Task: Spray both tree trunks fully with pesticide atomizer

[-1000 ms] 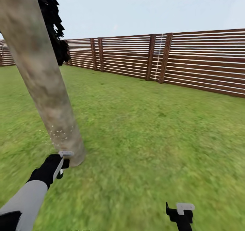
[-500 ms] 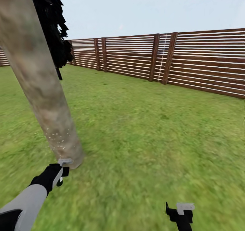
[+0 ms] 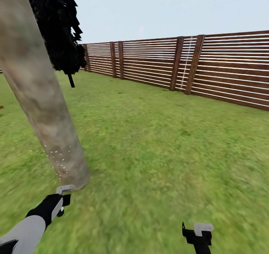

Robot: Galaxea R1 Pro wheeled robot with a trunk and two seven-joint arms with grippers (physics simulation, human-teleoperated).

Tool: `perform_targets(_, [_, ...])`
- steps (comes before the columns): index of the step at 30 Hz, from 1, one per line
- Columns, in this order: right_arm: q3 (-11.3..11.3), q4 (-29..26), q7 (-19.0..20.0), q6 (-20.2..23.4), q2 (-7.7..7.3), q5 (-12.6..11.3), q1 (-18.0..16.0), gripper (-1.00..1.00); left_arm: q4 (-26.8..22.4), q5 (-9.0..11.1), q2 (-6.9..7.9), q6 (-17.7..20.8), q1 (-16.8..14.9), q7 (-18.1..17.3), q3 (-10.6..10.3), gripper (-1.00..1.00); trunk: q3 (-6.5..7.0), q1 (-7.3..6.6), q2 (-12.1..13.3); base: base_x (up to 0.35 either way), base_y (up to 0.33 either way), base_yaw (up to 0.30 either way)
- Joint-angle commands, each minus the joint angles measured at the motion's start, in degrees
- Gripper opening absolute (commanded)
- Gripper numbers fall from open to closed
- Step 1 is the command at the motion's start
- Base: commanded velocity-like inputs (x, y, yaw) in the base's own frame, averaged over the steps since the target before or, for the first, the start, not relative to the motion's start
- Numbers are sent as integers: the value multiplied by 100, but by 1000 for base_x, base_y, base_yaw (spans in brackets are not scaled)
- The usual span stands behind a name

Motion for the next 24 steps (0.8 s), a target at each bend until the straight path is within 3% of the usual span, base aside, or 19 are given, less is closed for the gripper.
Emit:
perform_targets(1, [0,0,0,0,0,-1,0,100,-3,-2,0,3,0,0,-1,-100,0,0,0,91,-245,1])
perform_targets(7, [0,0,0,0,0,-2,0,100,-9,-11,10,129,0,-16,-17,-100,0,0,0,16,-269,121])
perform_targets(10, [0,0,0,0,0,-3,0,100,-21,-17,59,625,0,-7,-28,-100,0,0,0,84,-273,271])
perform_targets(16, [0,0,0,0,0,1,0,100,-23,-7,-3,639,5,548,-30,-100,0,0,0,118,-273,176])
perform_targets(24, [0,0,0,0,-1,5,0,100,-23,36,-3,644,6,542,27,-100,0,0,0,109,-273,4])
